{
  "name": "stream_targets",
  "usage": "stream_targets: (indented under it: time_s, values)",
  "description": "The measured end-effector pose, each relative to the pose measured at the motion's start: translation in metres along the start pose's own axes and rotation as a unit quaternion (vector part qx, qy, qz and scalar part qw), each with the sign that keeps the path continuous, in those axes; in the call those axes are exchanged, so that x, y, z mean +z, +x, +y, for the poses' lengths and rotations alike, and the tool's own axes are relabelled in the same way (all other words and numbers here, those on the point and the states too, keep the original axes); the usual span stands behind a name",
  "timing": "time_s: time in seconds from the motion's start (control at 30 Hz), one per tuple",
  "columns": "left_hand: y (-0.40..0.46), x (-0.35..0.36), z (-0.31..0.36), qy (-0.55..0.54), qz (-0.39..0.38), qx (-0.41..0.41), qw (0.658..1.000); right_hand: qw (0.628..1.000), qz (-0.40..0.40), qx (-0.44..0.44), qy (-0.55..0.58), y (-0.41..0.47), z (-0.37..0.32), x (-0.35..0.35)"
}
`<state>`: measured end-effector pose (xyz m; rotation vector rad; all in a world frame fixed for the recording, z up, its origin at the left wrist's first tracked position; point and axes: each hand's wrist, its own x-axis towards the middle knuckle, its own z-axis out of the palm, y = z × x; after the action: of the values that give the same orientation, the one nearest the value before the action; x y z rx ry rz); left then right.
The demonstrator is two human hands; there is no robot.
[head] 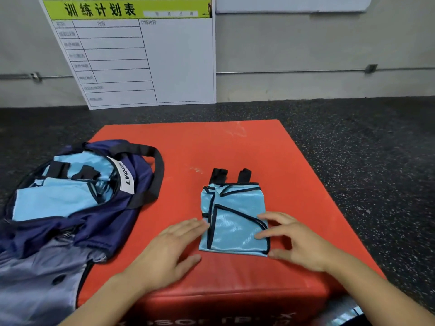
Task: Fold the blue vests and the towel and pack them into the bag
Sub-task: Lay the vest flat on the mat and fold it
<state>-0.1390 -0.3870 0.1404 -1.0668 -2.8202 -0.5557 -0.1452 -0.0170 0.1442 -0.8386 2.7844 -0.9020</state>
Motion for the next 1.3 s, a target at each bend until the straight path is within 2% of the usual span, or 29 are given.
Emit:
stream_targets:
  time_s: [0.1,0.2,0.33,0.5,0.6,0.73,0.87,1.03,1.17,1.3]
  values:
    - [0.018,-0.005,0.003,-0.027,-0.022,0.029,0.999,0.998,0.058,-0.036,0.006,0.001,0.000,0.013]
    - [0.027,0.001,0.003,-0.057,-0.041,0.008,0.997,0.991,0.111,-0.005,0.072,0.005,0.001,0.016]
    - [0.043,0.012,-0.006,-0.192,0.038,-0.057,0.979,0.962,0.147,0.072,0.219,0.023,-0.002,0.013]
    - [0.070,0.020,-0.015,-0.301,0.104,-0.155,0.935,0.913,0.232,0.136,0.306,0.046,-0.004,0.015]
    - [0.083,0.023,-0.015,-0.359,0.138,-0.183,0.905,0.903,0.240,0.151,0.324,0.053,-0.007,0.008]
    - [0.092,0.025,-0.019,-0.388,0.149,-0.185,0.891,0.930,0.193,0.133,0.282,0.054,-0.007,0.001]
    - [0.100,0.026,-0.024,-0.370,0.171,-0.207,0.889,0.947,0.193,0.156,0.205,0.065,0.006,0.007]
    - [0.110,0.031,-0.028,-0.254,0.201,-0.241,0.915,0.955,0.201,0.166,0.142,0.079,0.007,0.010]
    - [0.110,0.032,-0.020,-0.195,0.224,-0.196,0.935,0.959,0.223,0.170,0.051,0.084,0.012,0.020]
    - [0.104,0.037,-0.027,-0.157,0.198,-0.150,0.956,0.953,0.205,0.213,-0.059,0.082,0.008,0.023]
